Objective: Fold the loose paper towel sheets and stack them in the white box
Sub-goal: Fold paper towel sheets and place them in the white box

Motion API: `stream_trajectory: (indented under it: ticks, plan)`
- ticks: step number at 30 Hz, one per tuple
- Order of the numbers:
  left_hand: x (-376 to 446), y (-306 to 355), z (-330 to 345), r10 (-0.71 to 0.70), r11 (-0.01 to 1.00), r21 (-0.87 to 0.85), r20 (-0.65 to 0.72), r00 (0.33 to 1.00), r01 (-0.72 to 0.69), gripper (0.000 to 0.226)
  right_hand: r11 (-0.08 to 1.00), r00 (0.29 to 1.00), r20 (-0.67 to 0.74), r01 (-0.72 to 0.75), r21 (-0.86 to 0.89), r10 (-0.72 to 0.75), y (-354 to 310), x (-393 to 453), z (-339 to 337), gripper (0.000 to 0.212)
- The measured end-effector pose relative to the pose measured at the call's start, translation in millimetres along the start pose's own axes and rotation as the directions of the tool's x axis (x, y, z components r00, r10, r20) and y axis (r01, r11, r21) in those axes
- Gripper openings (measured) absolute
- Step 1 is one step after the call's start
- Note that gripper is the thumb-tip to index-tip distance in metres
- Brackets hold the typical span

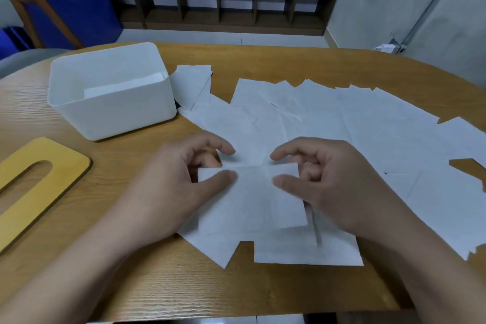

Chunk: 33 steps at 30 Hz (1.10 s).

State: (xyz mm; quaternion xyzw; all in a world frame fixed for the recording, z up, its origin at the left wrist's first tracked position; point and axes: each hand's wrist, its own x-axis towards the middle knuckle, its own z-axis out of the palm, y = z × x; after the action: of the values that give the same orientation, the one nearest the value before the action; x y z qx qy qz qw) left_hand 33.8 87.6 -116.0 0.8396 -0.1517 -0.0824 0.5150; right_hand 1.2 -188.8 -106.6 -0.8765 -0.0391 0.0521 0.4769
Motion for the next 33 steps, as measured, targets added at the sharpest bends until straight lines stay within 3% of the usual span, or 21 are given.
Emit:
stream_trajectory:
  ticks: [3, 12, 19, 24, 26, 30, 33]
  plan:
    - [0, -3, 3, 0.007, 0.998, 0.07, 0.034, 0.999, -0.009, 0.009, 0.997, 1.0, -0.013, -0.012, -0.073, 0.011, 6, -4, -2, 0.022]
    - [5, -2, 13, -0.007, 0.995, 0.101, 0.084, 0.996, -0.001, 0.01, 0.997, 0.997, 0.041, -0.056, -0.056, 0.058, 5, -4, -17, 0.023]
    - [10, -3, 10, 0.044, 0.937, 0.345, 0.039, 0.998, -0.055, 0.022, 0.92, 0.997, 0.05, 0.08, -0.383, -0.066, 15, -3, -11, 0.033]
    - [33, -8, 0, 0.099, 0.94, 0.338, -0.126, 0.987, -0.051, 0.009, 0.941, 0.98, -0.111, 0.124, -0.315, -0.167, 14, 8, 1, 0.022]
    - [40, -11, 3, 0.114, 0.915, 0.403, -0.163, 0.98, -0.04, 0.018, 0.962, 0.968, -0.198, 0.105, -0.25, -0.157, 13, 17, 13, 0.016]
    - [47, -13, 11, 0.147, 0.862, 0.501, -0.109, 0.983, -0.073, 0.037, 0.959, 0.953, -0.268, 0.067, -0.277, -0.144, 13, 41, 31, 0.017]
    - [47, -12, 14, 0.134, 0.841, 0.536, -0.066, 0.989, -0.078, 0.036, 0.923, 0.956, -0.257, 0.037, -0.383, -0.145, 13, 53, 40, 0.025]
